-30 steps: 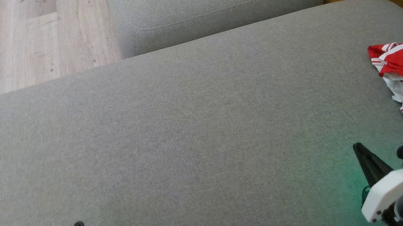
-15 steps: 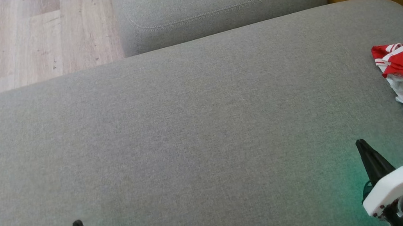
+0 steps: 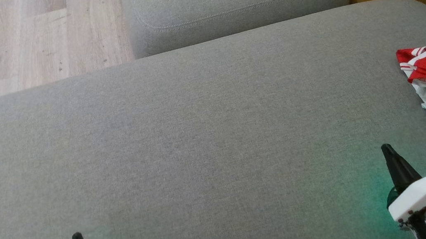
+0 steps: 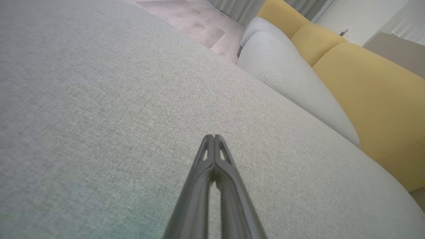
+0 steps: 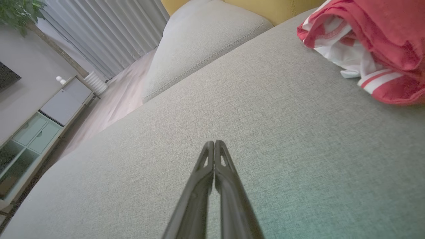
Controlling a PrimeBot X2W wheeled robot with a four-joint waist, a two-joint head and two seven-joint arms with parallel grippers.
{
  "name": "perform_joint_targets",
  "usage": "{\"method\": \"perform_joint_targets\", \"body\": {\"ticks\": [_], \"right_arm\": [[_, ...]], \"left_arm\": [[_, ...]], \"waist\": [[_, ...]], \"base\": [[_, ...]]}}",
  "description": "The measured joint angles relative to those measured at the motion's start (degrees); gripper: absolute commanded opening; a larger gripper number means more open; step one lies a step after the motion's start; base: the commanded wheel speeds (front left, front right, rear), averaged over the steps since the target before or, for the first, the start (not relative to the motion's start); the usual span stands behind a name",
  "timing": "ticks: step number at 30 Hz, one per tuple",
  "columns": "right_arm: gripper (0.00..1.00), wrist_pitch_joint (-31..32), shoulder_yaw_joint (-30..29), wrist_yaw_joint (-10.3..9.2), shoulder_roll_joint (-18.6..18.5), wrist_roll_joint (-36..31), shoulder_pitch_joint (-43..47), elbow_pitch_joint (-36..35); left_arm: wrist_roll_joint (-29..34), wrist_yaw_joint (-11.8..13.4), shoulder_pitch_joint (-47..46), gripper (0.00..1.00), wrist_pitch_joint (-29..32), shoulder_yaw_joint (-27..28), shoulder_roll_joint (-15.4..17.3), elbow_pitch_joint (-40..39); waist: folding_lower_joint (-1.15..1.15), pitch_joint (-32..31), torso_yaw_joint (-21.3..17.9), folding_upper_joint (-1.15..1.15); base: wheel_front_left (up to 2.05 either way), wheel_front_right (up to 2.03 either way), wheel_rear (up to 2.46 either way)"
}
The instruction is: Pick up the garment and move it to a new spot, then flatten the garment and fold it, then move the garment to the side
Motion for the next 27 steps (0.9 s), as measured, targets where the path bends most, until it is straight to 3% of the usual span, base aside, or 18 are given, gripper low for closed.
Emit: {"method": "perform_joint_targets", "body": {"ticks": [27], "right_arm": [[0.0,0.8,-3.1,0.0,1.8,15.7,-1.2,-0.6]], "left_arm": [[-13.8,-2.1,-2.1,0.0,4.3,3.2,-1.3,-1.3]], "waist": [[0.0,0.2,1.0,0.0]], "base": [[0.0,0.0,0.0]]}}
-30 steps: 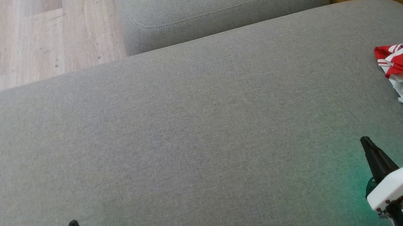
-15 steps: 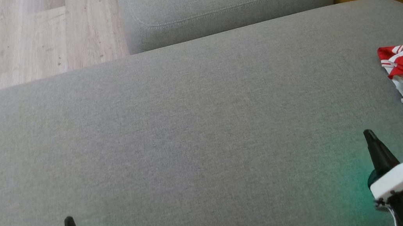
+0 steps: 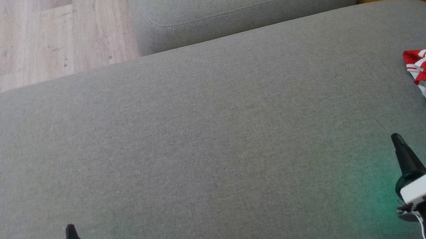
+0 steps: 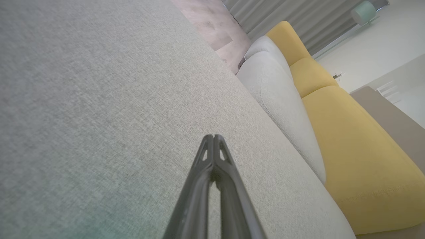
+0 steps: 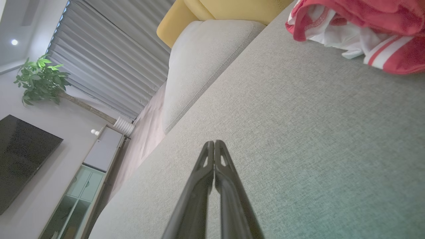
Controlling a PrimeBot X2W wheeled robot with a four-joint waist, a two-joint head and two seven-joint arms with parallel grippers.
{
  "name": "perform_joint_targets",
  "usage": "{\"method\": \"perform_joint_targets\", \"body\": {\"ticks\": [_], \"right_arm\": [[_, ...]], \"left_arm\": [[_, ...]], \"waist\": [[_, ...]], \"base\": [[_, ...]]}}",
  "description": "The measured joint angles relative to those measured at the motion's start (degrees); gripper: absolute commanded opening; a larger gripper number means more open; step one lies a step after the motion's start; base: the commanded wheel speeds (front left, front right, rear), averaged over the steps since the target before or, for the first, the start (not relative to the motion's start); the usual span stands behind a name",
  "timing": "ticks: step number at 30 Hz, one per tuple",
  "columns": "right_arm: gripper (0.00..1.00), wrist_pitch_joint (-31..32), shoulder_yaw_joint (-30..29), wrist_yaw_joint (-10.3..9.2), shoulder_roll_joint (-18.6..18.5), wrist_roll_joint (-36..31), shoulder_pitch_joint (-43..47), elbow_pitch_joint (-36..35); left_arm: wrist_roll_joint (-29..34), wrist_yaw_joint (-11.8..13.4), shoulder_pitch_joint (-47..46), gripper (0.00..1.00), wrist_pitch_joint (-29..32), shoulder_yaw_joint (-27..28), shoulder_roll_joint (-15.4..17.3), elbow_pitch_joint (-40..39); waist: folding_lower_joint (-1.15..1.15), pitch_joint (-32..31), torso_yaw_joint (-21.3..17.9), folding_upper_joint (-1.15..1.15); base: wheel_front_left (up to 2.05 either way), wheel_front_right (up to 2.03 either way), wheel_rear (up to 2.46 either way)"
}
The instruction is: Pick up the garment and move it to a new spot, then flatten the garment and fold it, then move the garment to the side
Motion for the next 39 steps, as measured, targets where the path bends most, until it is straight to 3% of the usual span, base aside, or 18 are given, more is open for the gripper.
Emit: {"method": "perform_joint_targets", "body": {"ticks": [39], "right_arm": [[0.0,1.1,-4.1,0.0,3.2,23.0,-1.3,-0.5]], "left_arm": [[-20.3,-2.8,-3.5,0.0,6.3,3.9,-1.4,-1.4]], "waist": [[0.0,0.3,1.5,0.0]], "base": [[0.0,0.0,0.0]]}}
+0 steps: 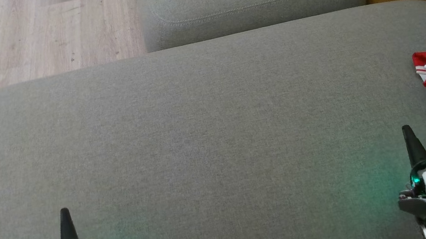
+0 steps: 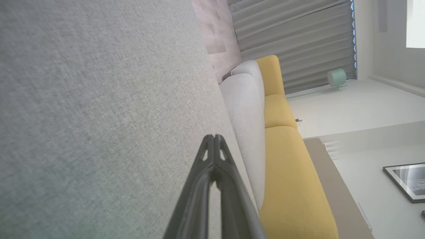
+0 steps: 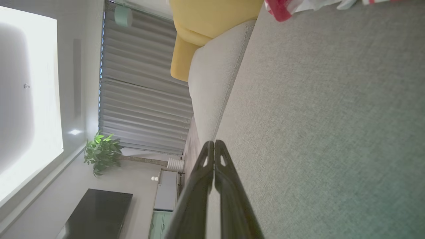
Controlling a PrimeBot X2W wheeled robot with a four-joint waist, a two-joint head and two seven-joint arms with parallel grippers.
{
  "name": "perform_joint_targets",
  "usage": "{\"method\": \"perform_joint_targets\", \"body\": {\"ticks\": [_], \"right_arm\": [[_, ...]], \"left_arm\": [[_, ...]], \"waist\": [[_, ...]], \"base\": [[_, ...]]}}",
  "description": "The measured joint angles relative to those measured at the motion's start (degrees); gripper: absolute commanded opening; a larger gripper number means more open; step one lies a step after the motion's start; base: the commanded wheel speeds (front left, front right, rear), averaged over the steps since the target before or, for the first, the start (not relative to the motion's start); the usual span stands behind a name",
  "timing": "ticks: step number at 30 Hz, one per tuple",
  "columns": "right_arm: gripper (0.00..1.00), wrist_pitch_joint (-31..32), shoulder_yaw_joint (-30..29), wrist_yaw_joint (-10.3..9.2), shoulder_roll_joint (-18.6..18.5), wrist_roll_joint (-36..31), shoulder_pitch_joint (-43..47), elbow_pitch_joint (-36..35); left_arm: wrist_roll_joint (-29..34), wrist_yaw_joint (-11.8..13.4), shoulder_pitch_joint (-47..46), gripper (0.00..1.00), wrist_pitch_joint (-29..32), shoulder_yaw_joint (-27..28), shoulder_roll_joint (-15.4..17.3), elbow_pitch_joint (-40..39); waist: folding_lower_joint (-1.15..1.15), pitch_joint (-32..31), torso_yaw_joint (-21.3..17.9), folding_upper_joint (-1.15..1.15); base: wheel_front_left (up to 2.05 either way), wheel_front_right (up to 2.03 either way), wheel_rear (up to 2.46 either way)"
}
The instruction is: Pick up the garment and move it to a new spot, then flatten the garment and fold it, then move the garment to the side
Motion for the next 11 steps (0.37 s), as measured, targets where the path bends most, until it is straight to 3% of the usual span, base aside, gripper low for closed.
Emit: {"method": "perform_joint_targets", "body": {"ticks": [11], "right_arm": [[0.0,0.5,-1.5,0.0,0.3,6.6,-0.2,-0.3]], "left_arm": [[-5.9,-0.8,-0.2,0.0,1.5,0.7,-0.6,-0.5]], "waist": [[0.0,0.1,0.4,0.0]], "base": [[0.0,0.0,0.0]]}}
